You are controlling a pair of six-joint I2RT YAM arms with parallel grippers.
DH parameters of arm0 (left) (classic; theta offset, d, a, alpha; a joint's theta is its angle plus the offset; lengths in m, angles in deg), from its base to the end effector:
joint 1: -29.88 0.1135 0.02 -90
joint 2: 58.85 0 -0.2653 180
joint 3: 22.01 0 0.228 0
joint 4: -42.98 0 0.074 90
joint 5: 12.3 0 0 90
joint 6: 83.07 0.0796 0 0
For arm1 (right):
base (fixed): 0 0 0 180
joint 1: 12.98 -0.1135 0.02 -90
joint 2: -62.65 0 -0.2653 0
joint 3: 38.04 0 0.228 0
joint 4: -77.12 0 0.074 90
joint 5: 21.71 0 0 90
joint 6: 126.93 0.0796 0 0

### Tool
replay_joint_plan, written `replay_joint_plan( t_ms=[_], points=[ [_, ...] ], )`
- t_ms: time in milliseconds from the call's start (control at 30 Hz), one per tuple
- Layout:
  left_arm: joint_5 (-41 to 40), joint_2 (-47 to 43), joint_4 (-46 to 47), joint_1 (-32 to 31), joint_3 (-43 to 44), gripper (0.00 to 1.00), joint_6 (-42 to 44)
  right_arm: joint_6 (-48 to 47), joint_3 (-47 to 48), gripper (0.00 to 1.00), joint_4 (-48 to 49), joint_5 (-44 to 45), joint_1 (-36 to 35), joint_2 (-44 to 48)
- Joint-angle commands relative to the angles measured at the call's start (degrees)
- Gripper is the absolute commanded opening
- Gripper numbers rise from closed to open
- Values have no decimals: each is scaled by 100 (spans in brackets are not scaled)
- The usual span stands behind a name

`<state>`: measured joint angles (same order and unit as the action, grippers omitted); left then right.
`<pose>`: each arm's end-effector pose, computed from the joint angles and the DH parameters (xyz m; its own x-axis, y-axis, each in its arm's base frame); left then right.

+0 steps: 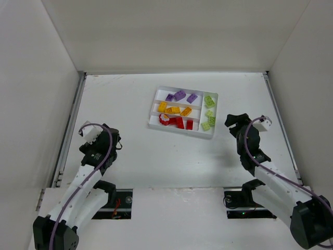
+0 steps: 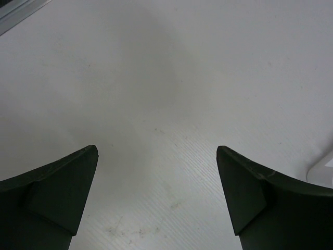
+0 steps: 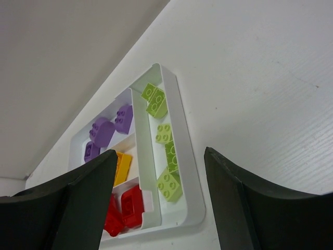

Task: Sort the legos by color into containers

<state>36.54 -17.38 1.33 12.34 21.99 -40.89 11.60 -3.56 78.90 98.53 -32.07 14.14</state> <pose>0.1616 0.0039 0.2148 -0.2113 -0.5183 -0.8287 -0.6204 0.7263 -0.2961 0.2068 0.0291 0.2267 0.0040 0.6864 -0.7272 0.2711 0.6992 0.6615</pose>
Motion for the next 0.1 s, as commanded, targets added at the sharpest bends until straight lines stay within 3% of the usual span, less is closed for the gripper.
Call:
replay_joint_plan(
  t_ms=[0,67],
  points=[
    [-58,53,117,106,78,100,228,69,-15,74,203,26,42,26],
    [-93,141,99,115,130,100,255,69,-6,74,203,26,42,-9]
  ],
)
